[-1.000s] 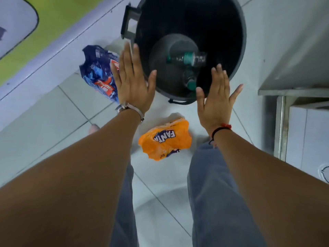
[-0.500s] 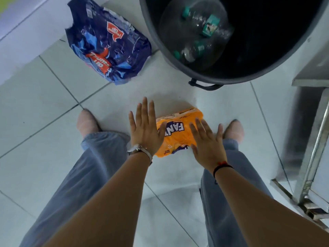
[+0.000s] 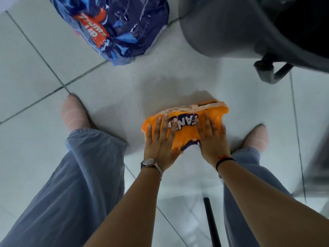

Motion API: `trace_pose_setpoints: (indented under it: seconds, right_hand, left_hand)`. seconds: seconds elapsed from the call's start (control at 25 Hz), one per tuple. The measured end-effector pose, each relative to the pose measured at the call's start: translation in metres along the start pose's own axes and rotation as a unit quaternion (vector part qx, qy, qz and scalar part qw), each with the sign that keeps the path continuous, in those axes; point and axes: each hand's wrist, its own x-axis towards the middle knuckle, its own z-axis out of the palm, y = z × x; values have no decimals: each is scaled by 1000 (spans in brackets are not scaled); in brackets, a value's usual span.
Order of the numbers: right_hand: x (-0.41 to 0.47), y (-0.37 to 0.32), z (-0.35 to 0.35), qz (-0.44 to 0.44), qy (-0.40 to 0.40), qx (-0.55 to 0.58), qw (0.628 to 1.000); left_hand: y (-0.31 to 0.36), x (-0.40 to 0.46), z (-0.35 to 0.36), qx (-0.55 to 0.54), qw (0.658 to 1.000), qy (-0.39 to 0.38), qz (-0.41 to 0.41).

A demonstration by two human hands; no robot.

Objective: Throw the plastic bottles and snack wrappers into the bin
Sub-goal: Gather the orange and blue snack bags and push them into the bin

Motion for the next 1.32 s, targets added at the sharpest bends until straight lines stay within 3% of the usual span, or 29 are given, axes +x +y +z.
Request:
trace_pose_setpoints:
  seconds: [0.24,0.48,0.72,0.84,1.0,1.12,1.24,1.32]
  right_hand:
    - [32,-9,-23,16,48,60,997]
    - [45,-8,-34,-1,49,61,997]
    - [4,-28,-46,-28,104,60,992]
    - [-21,-61,-66,-45,132,76,987]
    - [-35,-127,-106,-59,189,122,972]
    - [-8,-171,-154,-61,236,123,962]
    - [45,-188,-203,-37,285,119,950]
    - [82,-190,-224,-17,294,93,951]
  left_hand:
    - [-24,43,-20,111,984,-123,68]
    - [-34,86,-35,121,980,-148,58]
    - [-42,56,-67,133,972,-184,67]
    - [-65,28,-100,185,972,-72,126]
    - [-124,10,-152,256,944,49,205]
    - [-174,19,-195,278,931,125,201]
    - [-210,56,-234,298,937,110,149]
    - [-225,88,-251,302,933,116,160]
